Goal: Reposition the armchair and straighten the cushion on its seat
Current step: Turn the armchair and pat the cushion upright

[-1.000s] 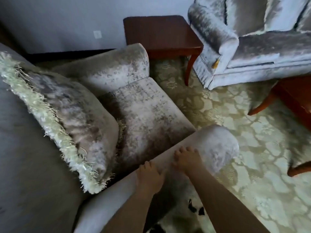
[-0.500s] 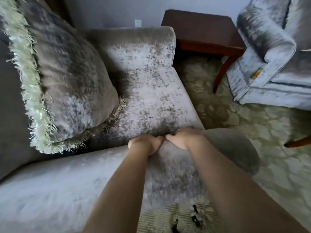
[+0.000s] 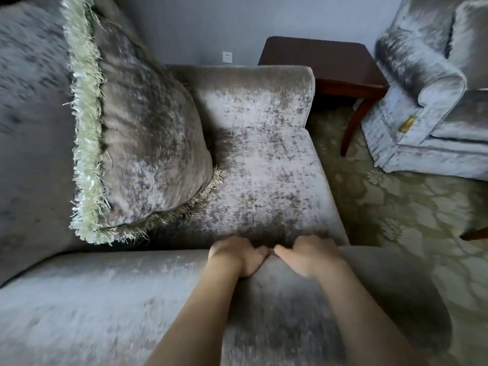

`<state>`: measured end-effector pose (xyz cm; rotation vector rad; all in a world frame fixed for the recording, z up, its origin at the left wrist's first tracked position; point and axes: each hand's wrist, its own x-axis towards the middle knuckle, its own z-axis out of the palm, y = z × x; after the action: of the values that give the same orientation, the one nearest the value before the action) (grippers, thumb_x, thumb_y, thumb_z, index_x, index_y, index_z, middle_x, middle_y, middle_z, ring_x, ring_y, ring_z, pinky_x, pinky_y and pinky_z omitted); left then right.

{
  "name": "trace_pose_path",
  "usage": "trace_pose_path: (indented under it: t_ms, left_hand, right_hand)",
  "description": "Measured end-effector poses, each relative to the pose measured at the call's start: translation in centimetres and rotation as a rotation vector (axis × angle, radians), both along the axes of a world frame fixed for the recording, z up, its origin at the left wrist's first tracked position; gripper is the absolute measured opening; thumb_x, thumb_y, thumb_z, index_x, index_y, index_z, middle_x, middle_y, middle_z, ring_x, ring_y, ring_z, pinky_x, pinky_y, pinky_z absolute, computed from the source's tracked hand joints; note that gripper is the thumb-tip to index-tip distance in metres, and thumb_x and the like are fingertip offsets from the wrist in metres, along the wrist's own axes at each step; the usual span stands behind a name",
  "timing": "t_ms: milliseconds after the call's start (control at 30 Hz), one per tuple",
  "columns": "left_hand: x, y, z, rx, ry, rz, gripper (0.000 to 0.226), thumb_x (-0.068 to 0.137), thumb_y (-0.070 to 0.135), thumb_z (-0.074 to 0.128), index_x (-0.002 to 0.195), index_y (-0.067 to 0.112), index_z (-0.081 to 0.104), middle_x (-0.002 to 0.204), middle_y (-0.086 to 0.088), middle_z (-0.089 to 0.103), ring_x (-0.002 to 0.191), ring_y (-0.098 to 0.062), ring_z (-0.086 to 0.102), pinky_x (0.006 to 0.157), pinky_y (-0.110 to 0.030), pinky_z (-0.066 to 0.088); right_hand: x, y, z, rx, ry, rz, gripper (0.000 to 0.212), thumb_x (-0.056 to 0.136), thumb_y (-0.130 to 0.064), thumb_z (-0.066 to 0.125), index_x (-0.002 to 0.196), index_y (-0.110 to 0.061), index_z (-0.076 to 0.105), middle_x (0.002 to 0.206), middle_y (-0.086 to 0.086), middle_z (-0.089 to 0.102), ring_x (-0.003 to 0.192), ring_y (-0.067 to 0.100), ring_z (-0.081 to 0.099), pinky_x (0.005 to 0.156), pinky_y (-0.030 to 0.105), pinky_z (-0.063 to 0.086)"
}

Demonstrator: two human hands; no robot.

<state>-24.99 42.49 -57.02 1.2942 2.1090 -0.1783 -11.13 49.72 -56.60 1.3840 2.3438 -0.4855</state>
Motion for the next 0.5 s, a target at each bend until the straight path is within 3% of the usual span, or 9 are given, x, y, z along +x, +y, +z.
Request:
trace_pose_path:
  t_ms: [167,300,500]
  left_hand:
    - [2.5,-3.5,0.0,-0.035,0.016,-0.065,0.07,0.086,0.064,0.025,0.115,0.012,0.062,0.124,-0.012,0.06,0.113,-0.028,0.054,0.083,-0.033,0.041]
    - [2.5,-4.4,0.6,-0.026,0.0,-0.13,0.07,0.089,0.063,0.022,0.118,0.013,0.06,0.129,-0.013,0.056,0.116,-0.028,0.052,0.087,-0.035,0.039]
    - [2.3,-5.2,0.8,0.002,0.012,-0.139,0.071,0.088,0.066,0.02,0.121,0.014,0.057,0.13,-0.015,0.054,0.115,-0.03,0.051,0.09,-0.038,0.04]
  right_hand:
    - [2.8,-4.2,-0.2,-0.049,-0.015,-0.073,0.062,0.082,-0.07,0.023,0.083,-0.024,0.063,0.089,0.002,0.062,0.084,0.02,0.054,0.083,0.04,0.034]
    - [2.8,-6.1,0.8,-0.107,-0.029,-0.15,0.067,0.087,-0.066,0.019,0.095,-0.019,0.066,0.101,0.005,0.064,0.096,0.024,0.055,0.1,0.046,0.028]
    - [2.4,-7.5,1.0,-0.011,-0.034,-0.222,0.069,0.088,-0.064,0.018,0.104,-0.017,0.066,0.113,0.008,0.063,0.107,0.026,0.053,0.104,0.045,0.026]
